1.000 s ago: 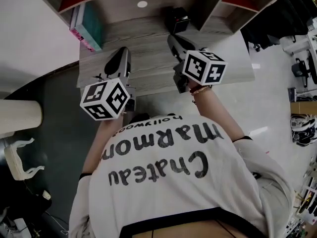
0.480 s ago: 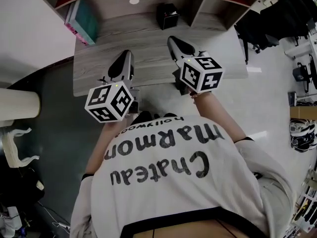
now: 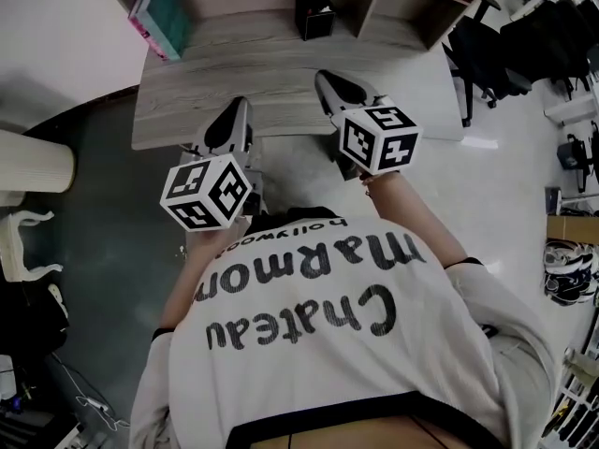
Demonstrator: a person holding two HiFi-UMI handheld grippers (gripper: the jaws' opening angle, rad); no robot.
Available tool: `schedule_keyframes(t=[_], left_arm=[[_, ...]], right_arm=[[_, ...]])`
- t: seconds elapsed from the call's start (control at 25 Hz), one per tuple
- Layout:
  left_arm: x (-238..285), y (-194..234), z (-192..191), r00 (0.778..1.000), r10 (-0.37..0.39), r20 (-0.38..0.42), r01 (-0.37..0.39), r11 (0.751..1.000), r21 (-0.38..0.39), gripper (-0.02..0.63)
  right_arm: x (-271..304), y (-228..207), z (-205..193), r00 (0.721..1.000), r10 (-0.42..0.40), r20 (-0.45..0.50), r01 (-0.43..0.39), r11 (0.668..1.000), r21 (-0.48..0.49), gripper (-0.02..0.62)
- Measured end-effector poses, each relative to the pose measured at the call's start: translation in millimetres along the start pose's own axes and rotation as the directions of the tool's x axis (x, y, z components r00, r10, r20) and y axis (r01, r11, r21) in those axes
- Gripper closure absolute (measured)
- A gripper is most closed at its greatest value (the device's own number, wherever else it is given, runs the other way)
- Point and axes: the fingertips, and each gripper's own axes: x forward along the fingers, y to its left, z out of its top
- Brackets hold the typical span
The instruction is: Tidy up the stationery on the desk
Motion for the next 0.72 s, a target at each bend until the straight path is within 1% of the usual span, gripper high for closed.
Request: schedule_keyframes(t=[0.2,0.36,0.44,0.72], left_arm=[[-5,-15,-11,1.000,0.015,0.002,-0.015,1.000,-0.009,0.589],[-29,-19,-18,1.000,0.016,0.013,-0.015,1.000,-0.014,0.589],[-36,-27,-21,1.000,0.014,0.013,-0.013,1.000,-0.013,0.589],[-32,-36,-30,1.000,0.015,0.028,-0.014,1.000,-0.022,0.589]], right_arm=[[-16,-8,-9,1.000,0.008,-0.011,-0.008,1.000,-0.003,0.584],[-31,9,-21,1.000,0.011,-0.019,-0.012,1.000,-0.013,0.584],[-41,10,-23,1.000,0.008,-0.018,-0.008,1.000,-0.010,0.584],[-51,-2,-32,1.000,0.003,-0.024,-0.003,1.000,-0.012,0.584]])
